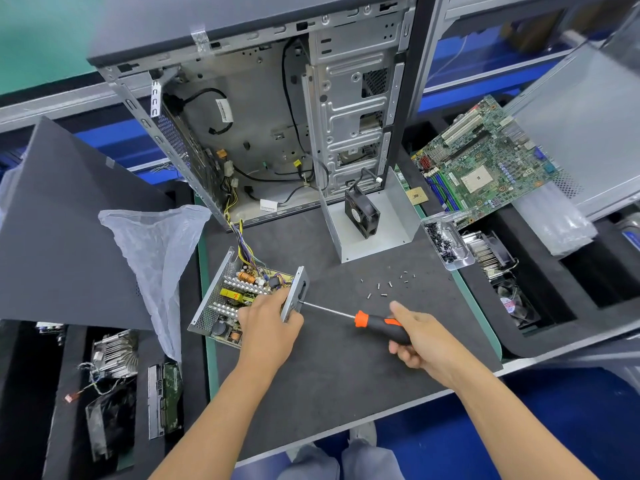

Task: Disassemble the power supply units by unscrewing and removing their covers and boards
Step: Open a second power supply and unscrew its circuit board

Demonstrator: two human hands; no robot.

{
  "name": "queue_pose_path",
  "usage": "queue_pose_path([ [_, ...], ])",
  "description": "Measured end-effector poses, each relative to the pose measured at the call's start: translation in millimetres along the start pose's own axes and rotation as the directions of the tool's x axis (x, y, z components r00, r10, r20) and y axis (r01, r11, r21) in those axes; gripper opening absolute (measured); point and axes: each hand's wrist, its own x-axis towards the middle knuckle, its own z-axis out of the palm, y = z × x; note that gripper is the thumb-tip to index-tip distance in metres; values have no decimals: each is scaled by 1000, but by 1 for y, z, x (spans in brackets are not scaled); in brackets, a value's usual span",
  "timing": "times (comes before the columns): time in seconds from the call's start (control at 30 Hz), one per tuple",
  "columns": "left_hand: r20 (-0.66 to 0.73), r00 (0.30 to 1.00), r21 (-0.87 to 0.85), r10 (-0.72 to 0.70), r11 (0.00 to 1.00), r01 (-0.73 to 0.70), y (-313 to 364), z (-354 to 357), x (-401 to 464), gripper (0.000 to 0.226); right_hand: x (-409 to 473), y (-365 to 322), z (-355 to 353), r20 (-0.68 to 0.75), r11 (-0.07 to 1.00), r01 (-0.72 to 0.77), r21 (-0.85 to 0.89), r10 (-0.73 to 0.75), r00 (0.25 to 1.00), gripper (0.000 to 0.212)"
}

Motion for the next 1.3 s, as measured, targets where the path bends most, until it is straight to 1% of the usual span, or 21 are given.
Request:
queue_pose_path([
  [0.07,-1,1000,0,-1,1000,1,0,0,0,22,1,5,0,-35,986,153,66,-151,988,31],
  [0.13,8,1000,5,-9,1000,9,0,0,0,22,0,9,0,-57,954,252,164,-245,968,29],
  [0.2,11,1000,12,-8,1000,8,-1,0,1,22,-2,11,0,-48,919,259,298,-257,965,39],
  [0.27,6,1000,4,-11,1000,11,-1,1,0,23,-6,9,2,15,917,159,365,-177,984,45],
  [0.3,5,1000,-5,-17,1000,17,-1,1,0,24,-8,7,2,58,943,74,325,-98,994,54],
  [0.37,2,1000,-16,-15,1000,15,-1,1,0,24,-10,5,0,79,989,-47,139,36,996,70],
  [0.43,-1,1000,-23,-10,1000,10,-1,1,0,23,-9,7,-1,52,999,1,42,-3,999,59],
  [0.5,2,1000,-31,-19,999,19,-2,-1,0,22,-6,13,-2,20,985,119,122,-122,992,39],
  [0.53,2,1000,-35,-25,999,25,-2,-2,0,22,-6,15,-1,10,968,162,193,-167,986,35],
  [0.6,9,999,-40,-43,998,43,-8,-5,-2,22,-7,15,4,33,928,170,330,-192,981,38],
  [0.63,12,998,-49,-63,997,63,-12,-7,-3,23,-8,14,9,70,924,143,355,-178,982,38],
  [0.7,22,993,-73,-115,991,116,-23,-13,-5,26,-12,10,25,137,949,68,307,-115,984,47],
  [0.77,24,990,-88,-140,986,141,-36,-20,-6,28,-12,8,41,127,979,-6,206,-20,992,62],
  [0.83,21,989,-92,-143,985,144,-50,-27,-8,28,-13,10,58,118,985,-16,170,-4,993,55],
  [0.9,37,985,-107,-171,979,174,-66,-37,-11,29,-16,18,76,117,978,69,196,-94,989,34],
  [0.97,57,978,-121,-199,971,205,-81,-47,-14,31,-19,28,93,95,962,176,210,-199,975,22],
  [1.03,63,976,-114,-208,970,214,-96,-57,-17,32,-23,37,112,97,950,230,211,-255,962,26],
  [1.1,64,975,-105,-213,970,219,-111,-68,-19,30,-27,39,134,109,946,232,228,-261,959,27],
  [1.17,66,975,-100,-214,970,220,-125,-78,-22,25,-31,37,156,102,943,162,290,-199,975,20],
  [1.23,61,975,-98,-213,971,219,-139,-87,-24,22,-34,34,175,120,958,51,283,-88,989,38],
  [1.3,55,975,-97,-213,971,218,-154,-95,-26,19,-35,37,191,122,985,24,171,-45,991,45],
])
